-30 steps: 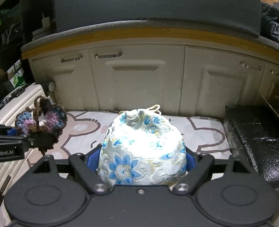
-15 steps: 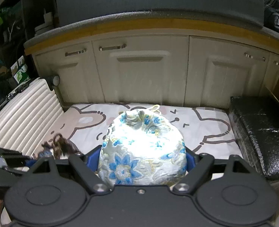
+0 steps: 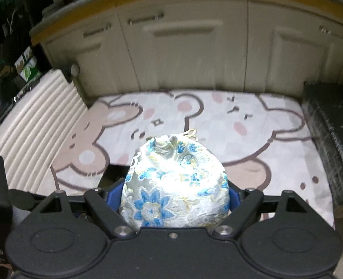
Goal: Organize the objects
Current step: 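Carry the crochet pouch with the left gripper while the right gripper carries the satin pouch to the box, then lower the crochet pouch into the box with the left gripper while the right gripper releases the satin pouch there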
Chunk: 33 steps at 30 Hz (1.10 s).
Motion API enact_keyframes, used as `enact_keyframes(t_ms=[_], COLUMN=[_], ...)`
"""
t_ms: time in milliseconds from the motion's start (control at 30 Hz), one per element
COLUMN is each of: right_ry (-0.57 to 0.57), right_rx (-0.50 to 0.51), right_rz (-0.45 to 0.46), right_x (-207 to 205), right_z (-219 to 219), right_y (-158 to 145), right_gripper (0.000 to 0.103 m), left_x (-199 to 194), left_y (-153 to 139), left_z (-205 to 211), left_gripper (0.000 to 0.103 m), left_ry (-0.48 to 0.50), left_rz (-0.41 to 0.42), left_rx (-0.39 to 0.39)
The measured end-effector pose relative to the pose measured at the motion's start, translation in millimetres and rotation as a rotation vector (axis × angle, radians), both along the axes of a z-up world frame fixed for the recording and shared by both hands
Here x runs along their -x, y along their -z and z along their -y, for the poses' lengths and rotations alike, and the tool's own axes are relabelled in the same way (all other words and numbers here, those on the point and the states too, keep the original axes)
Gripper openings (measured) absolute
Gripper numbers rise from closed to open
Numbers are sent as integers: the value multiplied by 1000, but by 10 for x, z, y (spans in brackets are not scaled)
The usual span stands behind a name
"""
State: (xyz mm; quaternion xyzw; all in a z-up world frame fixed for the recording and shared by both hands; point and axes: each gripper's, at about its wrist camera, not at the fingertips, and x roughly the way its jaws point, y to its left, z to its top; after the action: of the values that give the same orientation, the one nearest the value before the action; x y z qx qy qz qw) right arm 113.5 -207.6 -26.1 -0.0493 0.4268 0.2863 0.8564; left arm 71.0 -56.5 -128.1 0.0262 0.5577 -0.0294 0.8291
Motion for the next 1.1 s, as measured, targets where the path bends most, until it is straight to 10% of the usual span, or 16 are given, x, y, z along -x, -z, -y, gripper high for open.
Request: enact_keyframes(t_ms=[500,800,1000,1100], right_ry=[33,77,28,-37], right_rx=[24,44,67,144], right_rz=[-141,-175,-224,-236], right_x=[-58,-136,-150,-86], right_z=[-181,-155,-145,-217], right_y=[408,456,421,482], right_gripper=[85,88,42,37], left_x=[90,76,31,-20], left_y=[-169,-329,-259,-126], left_z=[-38,-120,-3,48], left_gripper=[63,40,27,27], left_ry=[27,-11,48,72], left_rz=[68,143,118,75], left_rx=[72,99,80,32])
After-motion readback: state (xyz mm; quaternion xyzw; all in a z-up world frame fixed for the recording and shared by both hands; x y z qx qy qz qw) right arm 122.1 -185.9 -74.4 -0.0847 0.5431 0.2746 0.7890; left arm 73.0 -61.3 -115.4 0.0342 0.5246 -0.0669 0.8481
